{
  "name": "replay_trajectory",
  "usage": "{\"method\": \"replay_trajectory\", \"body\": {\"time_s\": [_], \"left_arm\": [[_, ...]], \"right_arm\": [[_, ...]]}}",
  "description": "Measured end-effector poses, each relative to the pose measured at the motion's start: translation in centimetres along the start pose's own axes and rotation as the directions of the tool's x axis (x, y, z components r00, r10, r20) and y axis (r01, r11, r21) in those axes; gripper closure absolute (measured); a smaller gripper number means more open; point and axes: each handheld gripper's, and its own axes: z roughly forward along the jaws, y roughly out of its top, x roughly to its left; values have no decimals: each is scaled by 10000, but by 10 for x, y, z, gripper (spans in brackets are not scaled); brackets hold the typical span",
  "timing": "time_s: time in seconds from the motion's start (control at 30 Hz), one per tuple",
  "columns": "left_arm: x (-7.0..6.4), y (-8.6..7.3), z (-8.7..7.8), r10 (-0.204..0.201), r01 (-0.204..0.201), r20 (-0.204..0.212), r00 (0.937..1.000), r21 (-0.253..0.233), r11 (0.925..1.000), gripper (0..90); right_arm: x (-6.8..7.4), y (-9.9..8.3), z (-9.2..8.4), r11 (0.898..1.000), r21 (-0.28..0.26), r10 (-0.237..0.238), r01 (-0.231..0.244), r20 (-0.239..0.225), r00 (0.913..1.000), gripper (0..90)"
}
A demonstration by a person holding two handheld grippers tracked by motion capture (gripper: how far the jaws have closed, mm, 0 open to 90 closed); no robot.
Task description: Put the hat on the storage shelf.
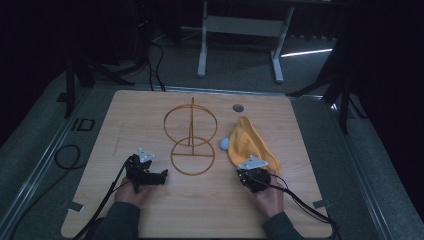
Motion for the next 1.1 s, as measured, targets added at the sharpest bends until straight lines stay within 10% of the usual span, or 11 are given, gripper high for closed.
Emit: {"method": "replay_trajectory", "body": {"time_s": [0.77,1.1], "left_arm": [[0,0,0,-28,28,2,10000,-21,10000,19],[0,0,0,-26,26,8,10000,-1,10000,19]], "right_arm": [[-23,40,-45,9916,-1179,-482,530,435,9979,826],[-35,60,-75,9722,-2259,-651,611,-105,9978,830]]}}
